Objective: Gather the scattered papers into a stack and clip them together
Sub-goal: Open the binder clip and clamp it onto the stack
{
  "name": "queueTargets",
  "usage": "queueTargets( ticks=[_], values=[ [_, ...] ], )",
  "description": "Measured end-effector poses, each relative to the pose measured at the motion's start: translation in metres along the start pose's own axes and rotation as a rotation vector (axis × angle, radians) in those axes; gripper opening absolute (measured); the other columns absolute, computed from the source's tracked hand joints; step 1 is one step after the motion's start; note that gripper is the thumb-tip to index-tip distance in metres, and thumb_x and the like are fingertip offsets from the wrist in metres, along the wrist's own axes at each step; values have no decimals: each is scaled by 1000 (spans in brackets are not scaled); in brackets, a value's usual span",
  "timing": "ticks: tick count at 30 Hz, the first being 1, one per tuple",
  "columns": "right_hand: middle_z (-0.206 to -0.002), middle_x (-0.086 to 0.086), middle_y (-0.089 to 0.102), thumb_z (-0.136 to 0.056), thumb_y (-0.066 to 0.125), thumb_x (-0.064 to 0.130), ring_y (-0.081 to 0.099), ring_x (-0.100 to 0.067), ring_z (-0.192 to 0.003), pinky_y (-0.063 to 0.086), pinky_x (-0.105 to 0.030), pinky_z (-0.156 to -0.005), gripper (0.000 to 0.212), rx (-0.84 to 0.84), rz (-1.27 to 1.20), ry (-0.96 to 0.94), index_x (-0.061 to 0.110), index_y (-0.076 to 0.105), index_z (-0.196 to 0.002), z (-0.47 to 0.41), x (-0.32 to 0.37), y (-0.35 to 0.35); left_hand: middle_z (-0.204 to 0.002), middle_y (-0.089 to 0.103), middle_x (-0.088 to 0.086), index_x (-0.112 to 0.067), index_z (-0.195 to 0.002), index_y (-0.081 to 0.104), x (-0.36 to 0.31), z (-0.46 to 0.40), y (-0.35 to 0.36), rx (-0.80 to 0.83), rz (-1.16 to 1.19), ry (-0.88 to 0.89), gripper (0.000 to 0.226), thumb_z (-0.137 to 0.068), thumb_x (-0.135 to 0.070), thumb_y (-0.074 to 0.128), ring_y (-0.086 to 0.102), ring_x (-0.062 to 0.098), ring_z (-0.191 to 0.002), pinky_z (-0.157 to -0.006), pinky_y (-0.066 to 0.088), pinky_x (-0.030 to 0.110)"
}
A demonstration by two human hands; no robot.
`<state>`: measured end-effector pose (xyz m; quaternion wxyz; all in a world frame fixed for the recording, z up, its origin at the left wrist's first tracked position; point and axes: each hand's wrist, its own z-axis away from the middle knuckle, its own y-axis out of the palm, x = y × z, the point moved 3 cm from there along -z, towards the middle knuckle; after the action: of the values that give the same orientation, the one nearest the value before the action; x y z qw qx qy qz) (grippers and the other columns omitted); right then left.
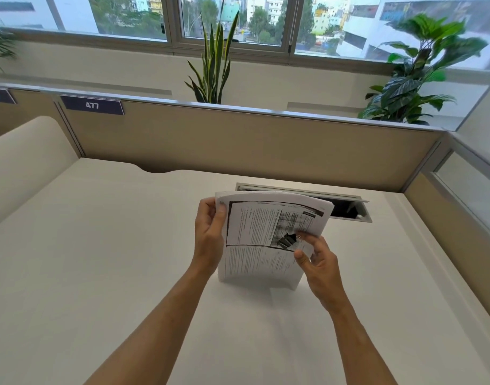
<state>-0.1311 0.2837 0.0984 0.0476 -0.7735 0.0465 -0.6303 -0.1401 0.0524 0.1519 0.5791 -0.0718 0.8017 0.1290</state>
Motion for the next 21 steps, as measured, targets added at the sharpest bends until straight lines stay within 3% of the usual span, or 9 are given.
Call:
queueTargets(
  ticks=[2, 6, 9, 12, 16, 21],
  values=[
    [-128, 24, 54, -77, 69, 59, 47, -14, -130, 51, -53, -98, 61, 2, 16, 3, 22, 61, -125, -1, 0, -2, -86, 59, 1, -5, -101, 47, -3, -5, 1, 6, -11, -1, 16, -105, -16, 36, 60, -1, -73, -62, 51, 16],
    [-126, 25, 53, -84, 66, 32, 49, -9, -126, 51, -53, -98, 41, 29, 43, -5, 23, 61, -124, -3, 2, -3, -84, 58, -1, -13, -96, 49, -4, -8, 3, -5, -44, -10, 20, -106, -21, 34, 57, 1, -71, -61, 50, 19],
    [-141, 17, 38, -80, 66, 41, 33, -7, -135, 39, -47, -111, 35, -63, 232, -59, 35, 59, -114, 2, 17, -2, -81, 58, -4, -19, -93, 50, -6, -8, 5, -28, -50, -7, 20, -106, -21, 35, 57, -1, -69, -59, 50, 18],
    [-150, 4, 32, -81, 65, 39, 17, -12, -146, 24, -38, -116, 33, -201, 427, -232, 30, 58, -112, 4, 52, -5, -80, 59, -7, -22, -92, 51, -7, -11, 4, -38, -65, -15, 20, -106, -22, 37, 58, -1, -70, -60, 51, 19],
    [-139, -4, 52, -84, 68, 37, 36, -18, -140, 29, -30, -115, 40, -210, 552, -473, 12, 63, -115, -3, 113, -2, -78, 62, -12, -24, -91, 52, -7, -13, 3, -51, -70, -16, 21, -106, -24, 38, 60, 2, -72, -63, 53, 23],
    [-114, 3, 64, -82, 74, 28, 55, -2, -109, 36, -4, -97, 42, -110, 607, -555, 5, 65, -116, -30, 173, 14, -84, 65, -5, -26, -92, 54, -13, -11, 7, -44, -102, -1, 20, -105, -27, 39, 64, 14, -77, -64, 56, 31]
  ],
)
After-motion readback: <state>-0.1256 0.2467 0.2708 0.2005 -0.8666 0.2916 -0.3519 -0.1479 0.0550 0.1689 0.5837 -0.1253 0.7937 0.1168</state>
